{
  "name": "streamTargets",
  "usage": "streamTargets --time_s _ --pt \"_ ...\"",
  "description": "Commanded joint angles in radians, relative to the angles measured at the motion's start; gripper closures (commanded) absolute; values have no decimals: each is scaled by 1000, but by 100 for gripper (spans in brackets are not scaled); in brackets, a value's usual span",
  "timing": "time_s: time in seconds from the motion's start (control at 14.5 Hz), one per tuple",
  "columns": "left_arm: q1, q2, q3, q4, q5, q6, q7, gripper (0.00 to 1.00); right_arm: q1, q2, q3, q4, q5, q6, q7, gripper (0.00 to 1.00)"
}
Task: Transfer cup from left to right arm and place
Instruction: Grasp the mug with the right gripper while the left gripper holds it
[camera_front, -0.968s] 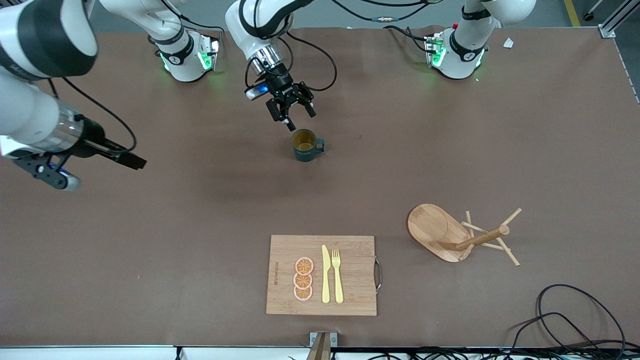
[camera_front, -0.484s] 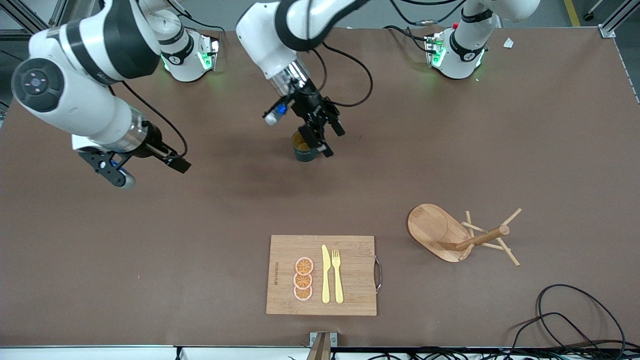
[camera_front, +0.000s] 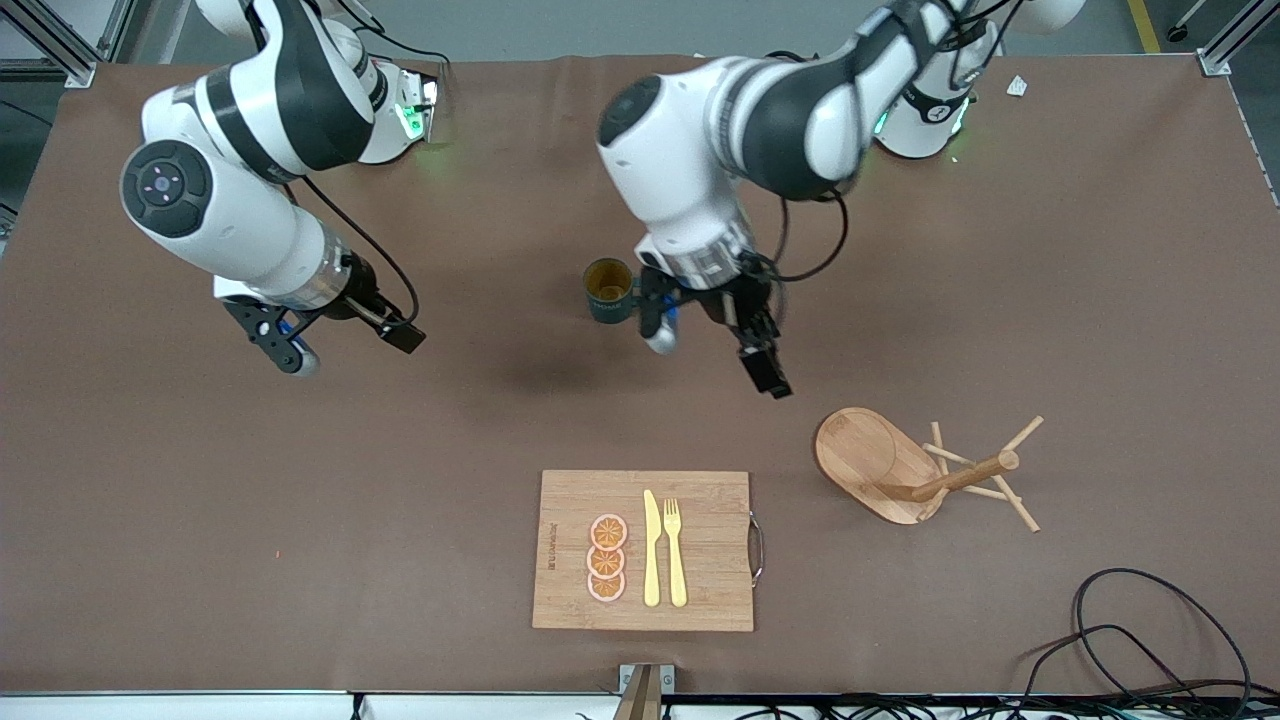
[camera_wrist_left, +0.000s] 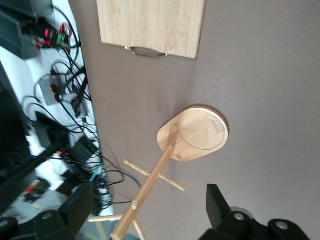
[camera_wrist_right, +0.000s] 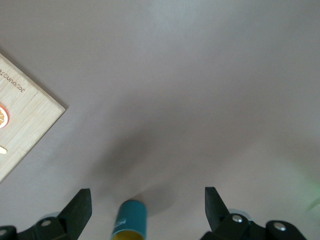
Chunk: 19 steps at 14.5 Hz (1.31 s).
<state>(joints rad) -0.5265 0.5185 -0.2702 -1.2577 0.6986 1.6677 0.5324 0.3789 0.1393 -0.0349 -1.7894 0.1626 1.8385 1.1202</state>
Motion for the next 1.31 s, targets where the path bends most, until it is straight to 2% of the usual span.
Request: streamTargets --time_s 0.0,0.21,0.41,0.76,0.97,1.24 --pt "100 -51 -12 -25 -100 32 -12 0 87 -24 -7 -82 21 85 187 0" --pt "250 -86 -12 -26 -241 85 -8 0 207 -18 -7 -168 21 224 496 0" --pt "347 -107 -11 -26 -355 93 -12 0 291 -6 -7 -228 18 310 749 0" --pt "471 -165 -4 -28 -473 83 -66 0 429 89 -8 -232 2 390 1126 0" --pt "520 -196 -7 -29 -485 15 -214 0 491 154 -10 -243 -6 475 1245 0" --pt "557 -242 -3 -29 -574 -110 -481 0 531 175 -11 -288 -8 538 1293 0"
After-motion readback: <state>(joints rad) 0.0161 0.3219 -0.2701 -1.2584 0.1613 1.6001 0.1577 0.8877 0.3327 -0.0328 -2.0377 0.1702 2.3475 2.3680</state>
